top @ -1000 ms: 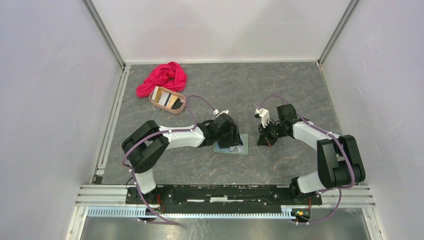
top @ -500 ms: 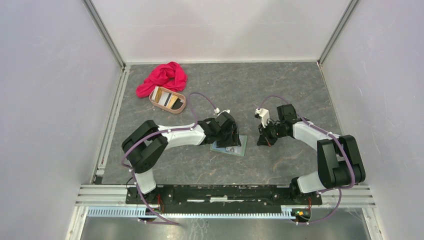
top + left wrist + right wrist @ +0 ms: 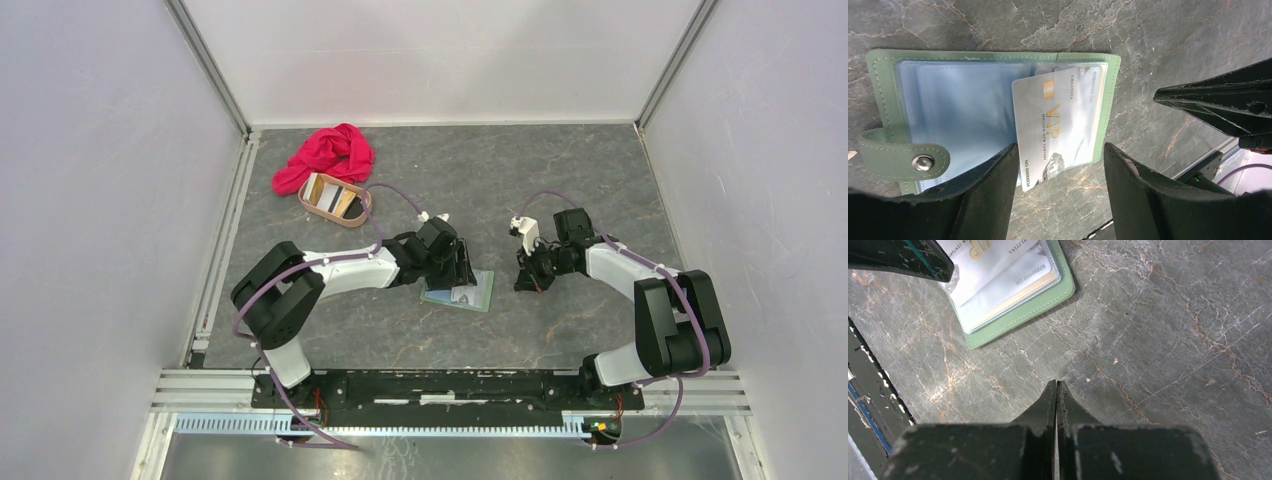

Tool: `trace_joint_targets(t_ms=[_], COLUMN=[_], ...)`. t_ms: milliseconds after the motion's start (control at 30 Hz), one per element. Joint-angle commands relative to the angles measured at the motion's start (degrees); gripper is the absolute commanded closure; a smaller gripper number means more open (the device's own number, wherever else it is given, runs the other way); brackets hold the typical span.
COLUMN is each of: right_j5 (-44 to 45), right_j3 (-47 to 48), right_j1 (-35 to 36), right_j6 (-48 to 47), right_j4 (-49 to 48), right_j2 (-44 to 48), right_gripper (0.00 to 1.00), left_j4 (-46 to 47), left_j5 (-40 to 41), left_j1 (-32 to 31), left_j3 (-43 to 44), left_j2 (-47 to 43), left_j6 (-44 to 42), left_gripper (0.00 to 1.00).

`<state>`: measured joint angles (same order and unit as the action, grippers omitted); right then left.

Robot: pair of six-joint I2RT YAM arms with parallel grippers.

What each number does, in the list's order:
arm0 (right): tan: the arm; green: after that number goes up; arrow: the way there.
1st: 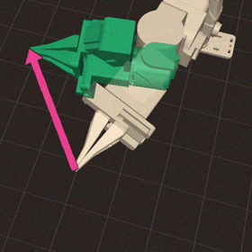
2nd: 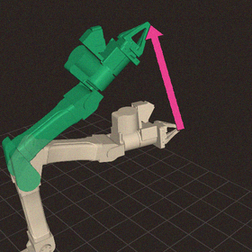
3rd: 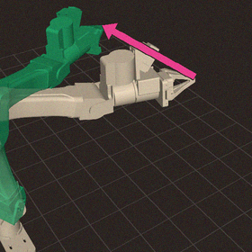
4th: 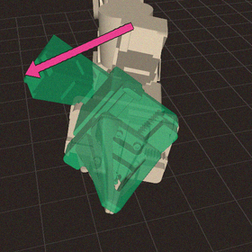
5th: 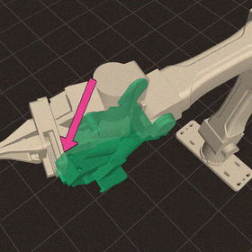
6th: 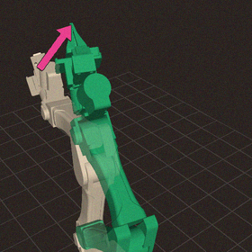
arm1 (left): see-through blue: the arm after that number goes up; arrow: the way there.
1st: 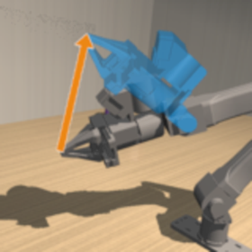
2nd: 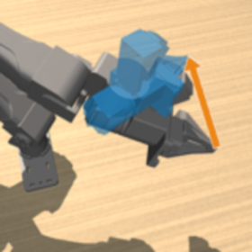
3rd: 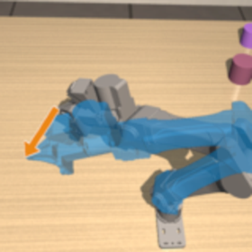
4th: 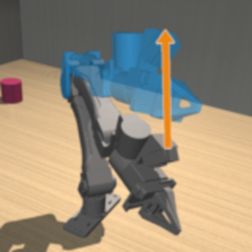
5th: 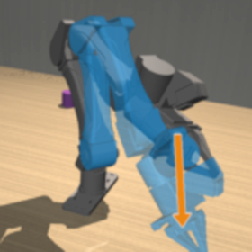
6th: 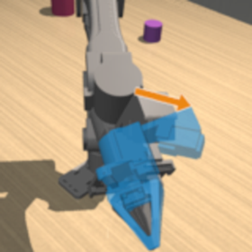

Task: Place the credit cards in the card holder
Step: Insert the credit card into the card holder.

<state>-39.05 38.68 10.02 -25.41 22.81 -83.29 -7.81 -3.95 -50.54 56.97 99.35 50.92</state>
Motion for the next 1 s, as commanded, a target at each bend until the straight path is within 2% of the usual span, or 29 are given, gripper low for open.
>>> trace_joint_targets(t_ms=[0, 633, 967], right_j5=[-1.69, -2.79, -5.11], right_j3=[0.7, 0.6, 0.09], right_j1=[0.2, 0.38, 0.55], right_j6=[-0.85, -0.52, 2.76], right_j4=[-0.83, -0.97, -2.71], right_j2=[1.68, 1.08, -2.88], right_gripper=[1.0, 1.0, 1.0], left_j4=[1.88, -4.34, -6.45], left_j5=[-1.74, -2.9, -2.79], left_j1=[0.49, -1.75, -2.54], left_j3=[-0.11, 8.53, 11.09], left_j2=[-1.49, 4.28, 6.58], left_j6=[-2.16, -4.95, -6.07], left_gripper=[0.31, 0.34, 0.34])
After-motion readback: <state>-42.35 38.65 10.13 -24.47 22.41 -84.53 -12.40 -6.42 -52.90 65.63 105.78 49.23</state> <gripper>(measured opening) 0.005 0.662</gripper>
